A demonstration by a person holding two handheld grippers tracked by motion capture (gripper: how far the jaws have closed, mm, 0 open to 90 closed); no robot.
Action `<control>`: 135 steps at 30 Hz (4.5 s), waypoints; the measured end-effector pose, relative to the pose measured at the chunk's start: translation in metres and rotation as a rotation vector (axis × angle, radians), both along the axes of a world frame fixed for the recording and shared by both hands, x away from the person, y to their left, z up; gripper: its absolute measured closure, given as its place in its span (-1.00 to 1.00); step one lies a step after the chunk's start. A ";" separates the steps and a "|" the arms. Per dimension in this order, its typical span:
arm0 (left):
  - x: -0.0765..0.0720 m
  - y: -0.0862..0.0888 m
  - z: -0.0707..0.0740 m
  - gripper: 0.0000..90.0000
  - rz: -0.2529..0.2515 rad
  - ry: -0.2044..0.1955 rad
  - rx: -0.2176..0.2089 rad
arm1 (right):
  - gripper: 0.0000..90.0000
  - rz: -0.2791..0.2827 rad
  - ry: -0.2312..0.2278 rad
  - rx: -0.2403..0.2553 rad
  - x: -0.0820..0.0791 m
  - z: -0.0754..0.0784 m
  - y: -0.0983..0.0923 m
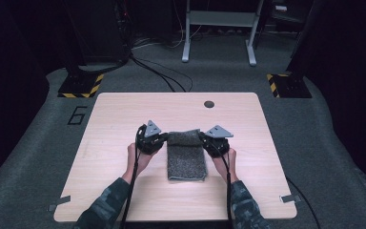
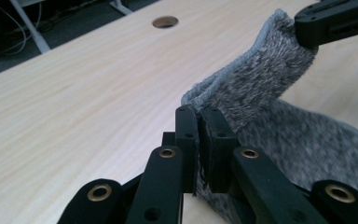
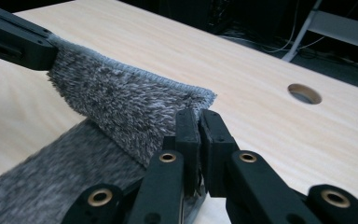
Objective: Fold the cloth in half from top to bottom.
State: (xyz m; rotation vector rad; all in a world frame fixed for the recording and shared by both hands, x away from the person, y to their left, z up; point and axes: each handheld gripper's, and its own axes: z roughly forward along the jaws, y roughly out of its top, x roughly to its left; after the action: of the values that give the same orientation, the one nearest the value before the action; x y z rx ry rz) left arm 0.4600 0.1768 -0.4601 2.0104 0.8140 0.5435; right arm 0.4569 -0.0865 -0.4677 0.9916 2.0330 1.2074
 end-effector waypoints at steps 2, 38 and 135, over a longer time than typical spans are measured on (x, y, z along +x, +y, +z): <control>-0.006 0.000 -0.003 0.90 -0.010 -0.001 0.014 | 0.93 0.008 0.005 -0.008 -0.007 -0.003 0.000; -0.064 0.005 -0.028 0.46 -0.194 0.234 -0.013 | 0.72 0.113 0.142 0.006 -0.099 -0.028 -0.030; -0.057 0.073 -0.052 -0.95 0.198 0.193 0.092 | -0.95 -0.092 0.311 -0.046 -0.056 -0.041 -0.072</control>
State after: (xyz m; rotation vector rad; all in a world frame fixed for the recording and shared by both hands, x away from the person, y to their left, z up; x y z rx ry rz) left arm 0.4027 0.2500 -0.5124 2.1019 1.1326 0.5107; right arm 0.4014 -0.1587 -0.5086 1.3019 2.2100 1.0031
